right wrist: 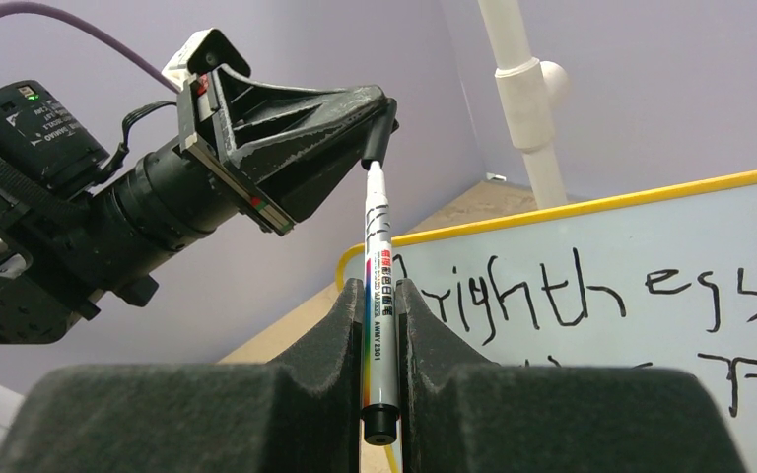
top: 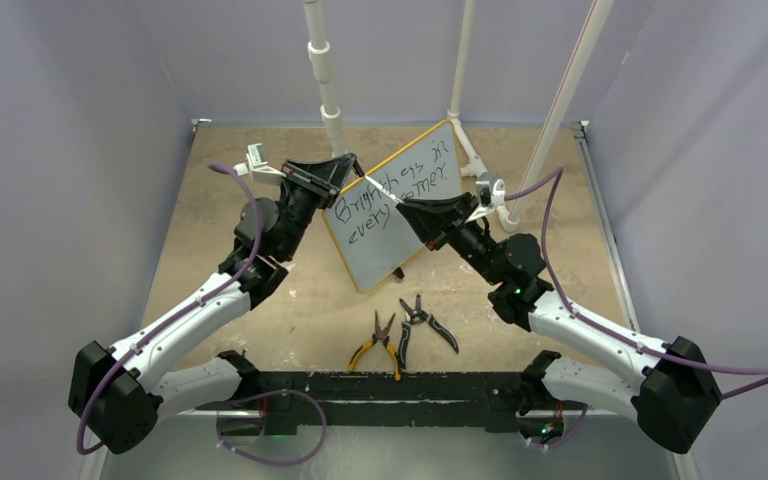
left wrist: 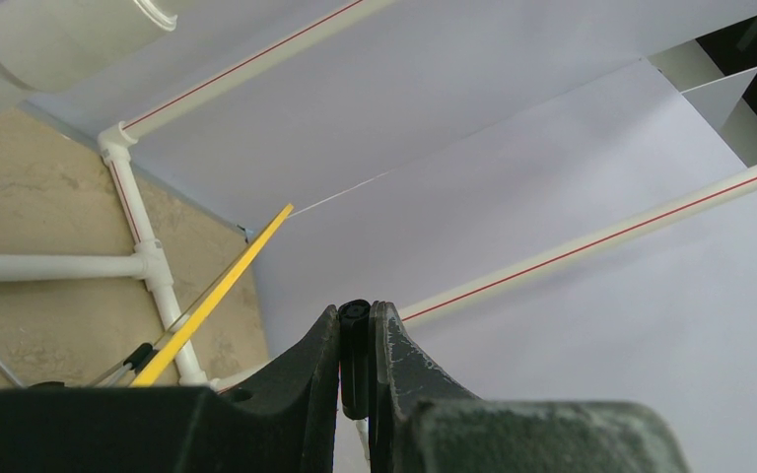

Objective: Write a sentence on the whiteboard
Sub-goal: Close the whiteboard marker at the center of the board.

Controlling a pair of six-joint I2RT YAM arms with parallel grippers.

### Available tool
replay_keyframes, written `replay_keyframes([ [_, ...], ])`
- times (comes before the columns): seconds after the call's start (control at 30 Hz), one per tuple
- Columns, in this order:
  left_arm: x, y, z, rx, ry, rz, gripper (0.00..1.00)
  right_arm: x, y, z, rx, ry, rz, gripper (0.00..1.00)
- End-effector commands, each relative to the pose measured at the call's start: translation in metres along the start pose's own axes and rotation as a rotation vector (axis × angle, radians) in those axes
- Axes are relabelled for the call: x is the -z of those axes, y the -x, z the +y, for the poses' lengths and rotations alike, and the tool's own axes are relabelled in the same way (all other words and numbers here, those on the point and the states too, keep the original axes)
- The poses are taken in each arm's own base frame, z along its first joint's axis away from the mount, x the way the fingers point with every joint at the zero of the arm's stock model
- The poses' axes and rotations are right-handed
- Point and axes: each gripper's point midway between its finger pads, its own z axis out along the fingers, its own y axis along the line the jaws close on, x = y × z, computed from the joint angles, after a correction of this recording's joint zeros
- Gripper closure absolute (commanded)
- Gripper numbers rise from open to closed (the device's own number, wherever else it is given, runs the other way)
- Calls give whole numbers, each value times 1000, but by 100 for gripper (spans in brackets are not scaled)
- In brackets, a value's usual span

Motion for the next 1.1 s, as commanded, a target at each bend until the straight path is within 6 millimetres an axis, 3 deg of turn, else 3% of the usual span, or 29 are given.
replay_keyframes([
  [0.0, 3, -1, -8, -20, -26, 3, 100, -7, 34, 6, -8, -4, -105, 100],
  [0.57, 5, -11, -9, 4, -45, -7, 100, -21, 37, -2, -8, -20, -175, 100],
  [0.9, 3, -17, -11, -3, -52, 15, 100, -27, 35, 11, 13, 52, -168, 100],
  [1.07, 4, -22, -12, -8, -61, 42, 100, -31, 36, 7, 11, 26, -171, 100],
])
